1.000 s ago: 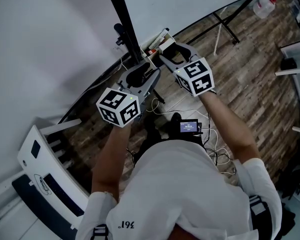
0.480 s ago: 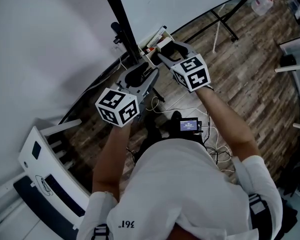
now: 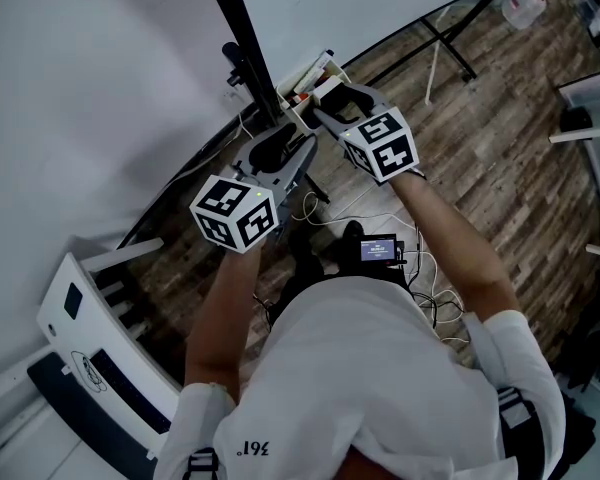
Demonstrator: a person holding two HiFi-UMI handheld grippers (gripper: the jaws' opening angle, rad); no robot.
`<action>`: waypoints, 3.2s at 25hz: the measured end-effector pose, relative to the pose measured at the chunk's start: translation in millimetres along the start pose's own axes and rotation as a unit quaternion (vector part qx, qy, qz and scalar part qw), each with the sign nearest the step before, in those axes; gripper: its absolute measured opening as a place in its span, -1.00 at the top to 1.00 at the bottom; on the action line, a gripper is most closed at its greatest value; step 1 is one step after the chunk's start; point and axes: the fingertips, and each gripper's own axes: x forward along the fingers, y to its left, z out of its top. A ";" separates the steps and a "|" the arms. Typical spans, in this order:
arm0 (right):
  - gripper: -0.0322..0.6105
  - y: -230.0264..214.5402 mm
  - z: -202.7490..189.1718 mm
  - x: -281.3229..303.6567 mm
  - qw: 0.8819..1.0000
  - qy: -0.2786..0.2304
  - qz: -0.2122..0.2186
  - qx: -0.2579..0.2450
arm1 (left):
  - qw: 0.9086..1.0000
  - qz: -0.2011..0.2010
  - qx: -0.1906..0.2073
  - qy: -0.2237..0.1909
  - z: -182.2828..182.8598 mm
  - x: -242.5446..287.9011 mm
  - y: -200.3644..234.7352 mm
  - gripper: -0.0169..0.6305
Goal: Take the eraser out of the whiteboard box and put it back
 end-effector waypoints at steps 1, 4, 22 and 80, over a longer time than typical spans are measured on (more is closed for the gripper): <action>0.11 0.1 0.2 -0.1 1.000 -0.001 -0.001 0.000 | 1.000 0.000 -0.001 0.000 -0.4 0.0 -0.2 0.44; 0.09 0.5 1.5 -1.0 1.000 -0.005 -0.004 0.000 | 1.000 -0.002 -0.001 0.002 -1.3 -0.1 -0.5 0.44; 0.06 -1.2 18.7 -17.9 0.999 -0.033 -0.015 -0.004 | 1.000 0.001 -0.001 -0.008 5.6 -1.0 3.4 0.44; 0.65 10.8 63.4 -211.1 0.983 -0.160 -0.060 0.071 | 0.996 -0.054 0.003 -0.068 43.5 -53.3 -86.2 0.50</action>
